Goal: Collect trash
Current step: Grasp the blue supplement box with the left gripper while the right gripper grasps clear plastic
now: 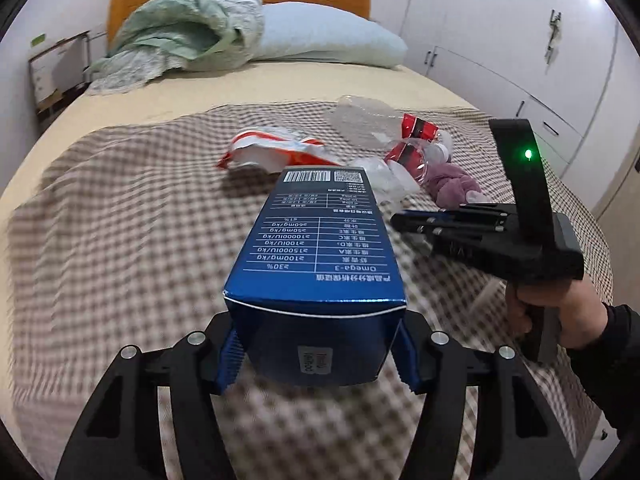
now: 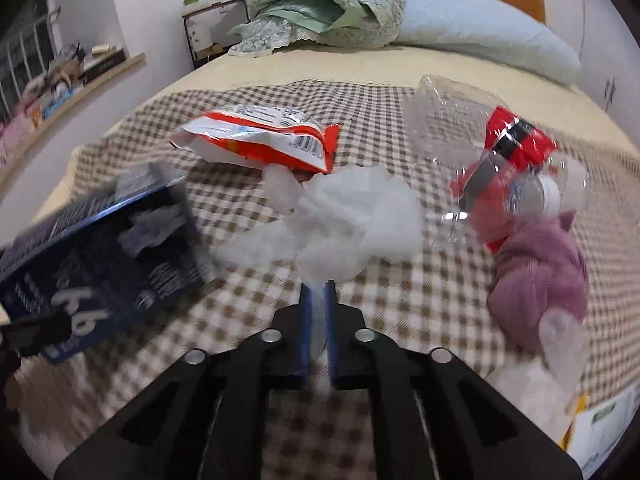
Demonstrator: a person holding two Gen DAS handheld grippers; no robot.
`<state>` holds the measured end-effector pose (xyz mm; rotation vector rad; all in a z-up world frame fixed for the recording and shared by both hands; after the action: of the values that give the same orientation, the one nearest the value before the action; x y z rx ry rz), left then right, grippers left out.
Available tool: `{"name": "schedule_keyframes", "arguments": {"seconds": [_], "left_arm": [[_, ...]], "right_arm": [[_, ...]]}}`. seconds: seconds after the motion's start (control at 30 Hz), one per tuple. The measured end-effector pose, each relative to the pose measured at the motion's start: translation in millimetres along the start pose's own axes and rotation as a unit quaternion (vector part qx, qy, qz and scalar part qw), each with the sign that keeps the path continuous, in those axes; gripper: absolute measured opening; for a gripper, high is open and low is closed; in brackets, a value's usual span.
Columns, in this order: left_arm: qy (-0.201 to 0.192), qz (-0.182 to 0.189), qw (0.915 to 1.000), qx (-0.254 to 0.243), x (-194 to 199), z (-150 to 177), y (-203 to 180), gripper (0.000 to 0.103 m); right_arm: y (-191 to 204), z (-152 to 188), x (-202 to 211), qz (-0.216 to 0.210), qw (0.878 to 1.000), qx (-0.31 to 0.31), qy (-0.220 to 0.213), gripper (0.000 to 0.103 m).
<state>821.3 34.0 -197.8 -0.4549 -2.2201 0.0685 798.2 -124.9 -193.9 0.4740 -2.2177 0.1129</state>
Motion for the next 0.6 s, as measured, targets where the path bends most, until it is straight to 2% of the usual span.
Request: {"name": "schedule_keyframes", "arguments": {"seconds": [0.13, 0.3, 0.6], "left_arm": [[-0.006, -0.033, 0.9994, 0.006, 36, 4, -5, 0.056], [-0.004, -0.058, 0.9974, 0.043, 101, 7, -22, 0.056], [-0.032, -0.062, 0.9966, 0.044, 218, 31, -87, 0.056]], "right_arm": [[14, 3, 45, 0.005, 0.999, 0.023, -0.026, 0.003], [20, 16, 123, 0.002, 0.998, 0.027, -0.05, 0.002], [17, 62, 259, 0.021, 0.996, 0.02, -0.08, 0.002]]}}
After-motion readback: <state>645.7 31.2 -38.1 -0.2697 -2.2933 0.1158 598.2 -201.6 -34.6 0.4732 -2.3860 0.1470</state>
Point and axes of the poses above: each gripper's, at about its wrist camera, not at the fingertips, and x roughly against the way its jaws point, y to its left, z to its underside, the point moved 4 cm from there along -x, roughly the way its jaws point, and after that the axes turned 5 degrees about x, right-handed, at the moved point
